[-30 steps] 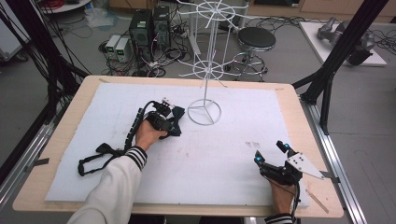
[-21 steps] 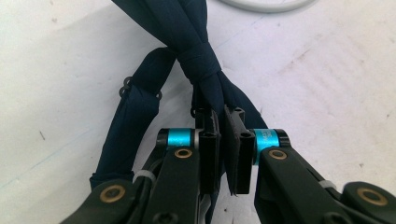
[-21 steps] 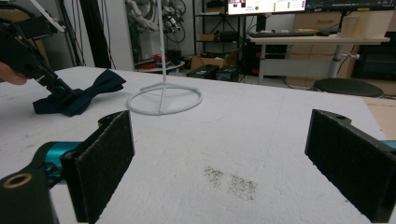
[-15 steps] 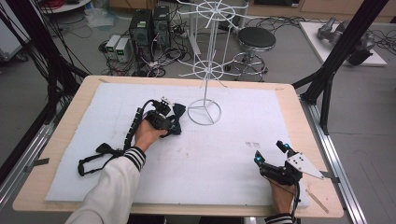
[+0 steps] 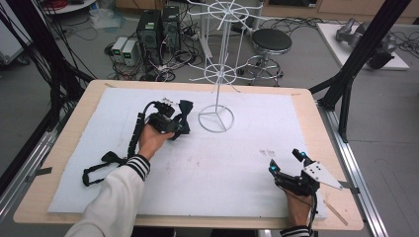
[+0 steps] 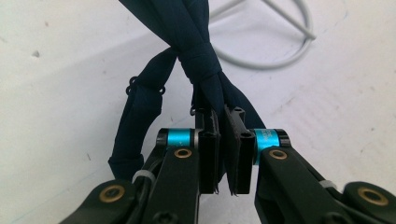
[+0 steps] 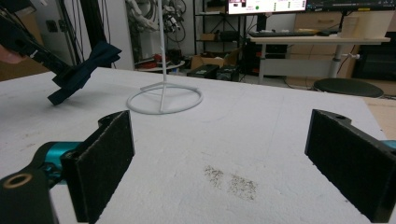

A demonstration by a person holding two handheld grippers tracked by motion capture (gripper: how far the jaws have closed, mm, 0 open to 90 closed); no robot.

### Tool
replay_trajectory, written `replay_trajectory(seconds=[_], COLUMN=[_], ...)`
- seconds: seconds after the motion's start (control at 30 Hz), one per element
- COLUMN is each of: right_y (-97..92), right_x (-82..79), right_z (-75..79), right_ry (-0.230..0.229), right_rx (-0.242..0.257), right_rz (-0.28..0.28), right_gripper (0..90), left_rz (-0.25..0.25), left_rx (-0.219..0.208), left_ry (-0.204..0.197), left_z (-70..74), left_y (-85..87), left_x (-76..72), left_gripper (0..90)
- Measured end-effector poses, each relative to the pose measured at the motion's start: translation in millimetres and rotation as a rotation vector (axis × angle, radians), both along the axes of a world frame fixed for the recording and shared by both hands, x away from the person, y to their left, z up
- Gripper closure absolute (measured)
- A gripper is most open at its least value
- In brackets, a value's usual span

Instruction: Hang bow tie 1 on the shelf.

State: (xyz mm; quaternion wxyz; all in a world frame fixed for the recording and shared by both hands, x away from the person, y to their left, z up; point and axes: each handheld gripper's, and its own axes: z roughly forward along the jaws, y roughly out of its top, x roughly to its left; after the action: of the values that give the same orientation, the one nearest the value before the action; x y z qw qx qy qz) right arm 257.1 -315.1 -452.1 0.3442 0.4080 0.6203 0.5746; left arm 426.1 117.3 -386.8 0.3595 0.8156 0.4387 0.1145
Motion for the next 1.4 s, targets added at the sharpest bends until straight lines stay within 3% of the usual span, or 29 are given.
replay_trajectory(seconds=[0.97,1.4], right_y=[0.0,1.2], right_x=[0.5,0.0], right_z=[0.1,0.1], right_ry=[-0.001,0.007], right_rx=[-0.004,-0.001], right_rz=[0.000,-0.001], right_gripper=[7.4,7.4], left_rz=[0.067,0.108], left_rx=[-0.115,-0.169], left_ry=[-0.233,-0.363], left_z=[25.5,44.1], left_y=[15.5,26.6], left_x=[-12.6,-20.3], left_gripper=[84.9,85.3])
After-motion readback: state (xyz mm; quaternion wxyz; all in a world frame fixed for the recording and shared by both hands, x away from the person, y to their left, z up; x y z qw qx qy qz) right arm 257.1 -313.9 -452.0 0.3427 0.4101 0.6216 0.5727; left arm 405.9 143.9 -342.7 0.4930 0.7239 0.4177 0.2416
